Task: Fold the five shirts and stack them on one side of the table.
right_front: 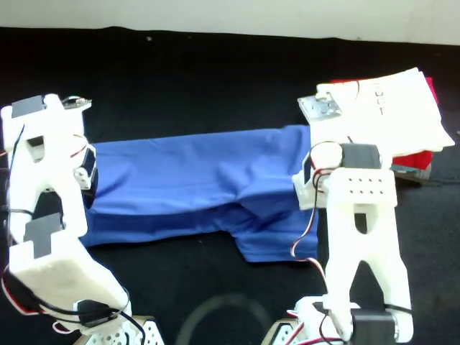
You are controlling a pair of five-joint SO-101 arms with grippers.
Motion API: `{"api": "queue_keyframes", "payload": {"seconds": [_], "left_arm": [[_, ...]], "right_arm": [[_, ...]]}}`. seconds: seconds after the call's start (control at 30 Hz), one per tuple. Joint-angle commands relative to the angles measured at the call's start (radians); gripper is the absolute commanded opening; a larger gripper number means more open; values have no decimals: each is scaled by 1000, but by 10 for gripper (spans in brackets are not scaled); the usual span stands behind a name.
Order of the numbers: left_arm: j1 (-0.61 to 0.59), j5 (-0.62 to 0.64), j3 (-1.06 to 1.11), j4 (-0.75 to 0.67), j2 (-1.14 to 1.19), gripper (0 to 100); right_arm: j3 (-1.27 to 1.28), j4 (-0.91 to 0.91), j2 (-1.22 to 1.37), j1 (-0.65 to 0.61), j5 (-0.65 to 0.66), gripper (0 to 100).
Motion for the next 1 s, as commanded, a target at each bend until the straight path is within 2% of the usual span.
{"api": "queue_keyframes", "payload": {"seconds": [0.0,0.17,0.27,0.4,0.53,0.7,0.83,0.97], "left_arm": [[-22,-9,4,-3,-91,10],[-16,-11,125,-12,-102,10],[-18,-11,222,-75,-108,10],[-18,-11,308,-150,-108,10],[-22,-11,315,-153,-110,10],[-19,-11,268,-132,-110,10],[-21,-11,320,-143,-102,10],[-22,-11,394,-227,-108,10]], "right_arm": [[-53,53,-35,13,15,5],[-8,93,-53,13,17,5],[53,102,-99,10,18,5],[183,73,-168,5,18,5],[297,27,-222,7,18,5],[213,73,-252,5,17,5],[162,114,-252,5,17,5],[157,114,-259,2,12,5]]}}
